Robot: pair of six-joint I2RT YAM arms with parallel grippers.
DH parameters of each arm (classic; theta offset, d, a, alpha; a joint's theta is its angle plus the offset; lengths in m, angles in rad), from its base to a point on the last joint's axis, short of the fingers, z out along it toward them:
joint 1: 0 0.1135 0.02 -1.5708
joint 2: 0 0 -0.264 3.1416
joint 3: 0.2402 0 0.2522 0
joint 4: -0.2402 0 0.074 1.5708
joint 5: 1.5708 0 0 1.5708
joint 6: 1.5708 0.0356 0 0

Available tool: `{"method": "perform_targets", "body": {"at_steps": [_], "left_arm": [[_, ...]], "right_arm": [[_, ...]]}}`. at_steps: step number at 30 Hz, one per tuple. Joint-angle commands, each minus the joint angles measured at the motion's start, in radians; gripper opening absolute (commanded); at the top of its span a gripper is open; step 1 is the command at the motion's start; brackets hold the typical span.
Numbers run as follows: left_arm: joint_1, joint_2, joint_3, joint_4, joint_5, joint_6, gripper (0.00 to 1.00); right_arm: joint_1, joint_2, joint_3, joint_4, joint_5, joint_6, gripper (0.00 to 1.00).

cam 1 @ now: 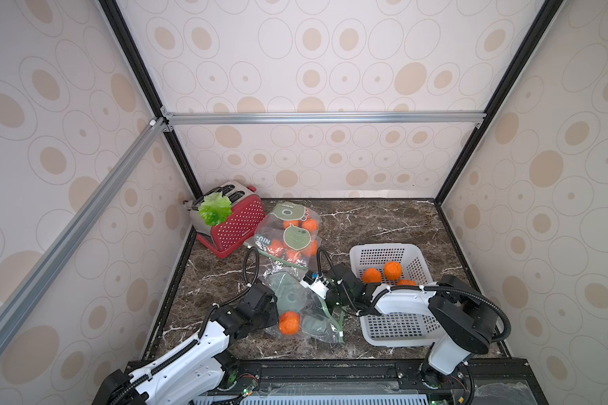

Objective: Open the zip-top bag and take out the orange
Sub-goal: Pick up the orange from the zipper food storage bag.

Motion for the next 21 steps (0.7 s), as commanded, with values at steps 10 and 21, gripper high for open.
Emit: {"method": "perform_targets", "body": {"at_steps": [10, 21], "left_arm": [[-0.004, 0.008, -0.04, 0.177, 0.02, -0.017, 0.0], [-0.005, 0.059, -0.113, 0.281, 0.049, -0.053, 0.0]], "right_arm": [[0.025, 0.058, -0.035, 0.057, -0.224, -0.098, 0.73], [0.077, 0.132, -0.018, 0.196, -0.141, -0.057, 0.79]]}}
